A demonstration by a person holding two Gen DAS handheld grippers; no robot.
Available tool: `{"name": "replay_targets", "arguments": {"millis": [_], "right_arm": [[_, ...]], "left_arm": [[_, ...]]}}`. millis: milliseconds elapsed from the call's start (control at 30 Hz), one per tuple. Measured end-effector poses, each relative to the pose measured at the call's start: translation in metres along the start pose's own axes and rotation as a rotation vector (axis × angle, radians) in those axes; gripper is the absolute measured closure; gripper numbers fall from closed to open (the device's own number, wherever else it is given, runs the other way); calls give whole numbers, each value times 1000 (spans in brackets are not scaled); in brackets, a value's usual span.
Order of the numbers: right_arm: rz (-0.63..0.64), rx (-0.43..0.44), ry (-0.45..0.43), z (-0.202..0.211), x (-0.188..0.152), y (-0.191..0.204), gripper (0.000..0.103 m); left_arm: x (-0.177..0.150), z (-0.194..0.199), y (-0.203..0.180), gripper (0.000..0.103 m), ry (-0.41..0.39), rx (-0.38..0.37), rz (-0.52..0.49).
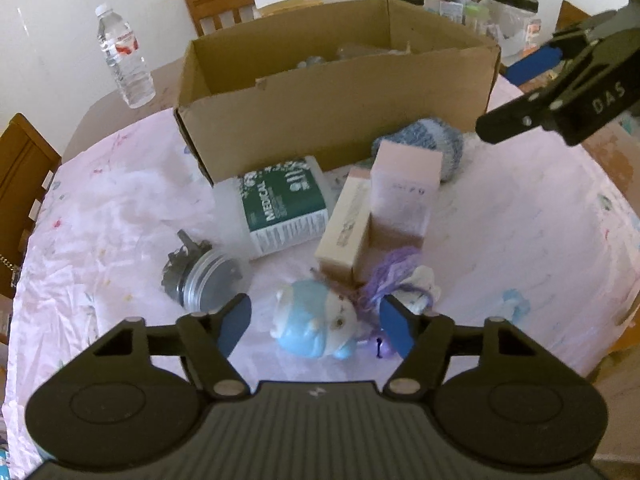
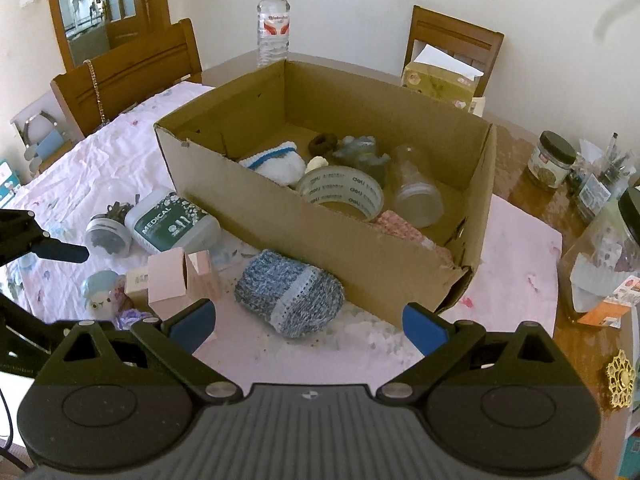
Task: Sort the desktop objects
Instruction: 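Move the left tool to the light blue plush toy and grasp it, then grasp the blue-grey knit sock with the right tool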
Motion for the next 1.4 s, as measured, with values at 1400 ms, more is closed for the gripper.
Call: {"name": "replay_targets", "arguments": {"millis": [1400], "right_arm": [[-198, 14, 16, -68, 12, 2, 1]], "left_arm": [[-17, -12, 26, 55, 58, -4, 55]]}}
Point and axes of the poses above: each gripper's, at about its wrist camera, not at the fingertips, and z roughly against the way its jaws point, y to its left, x to its top, the point moved 10 cm from there along -z, roughly the way its jaws point, and after that the axes turned 10 degrees about y, right-handed, at the moved point
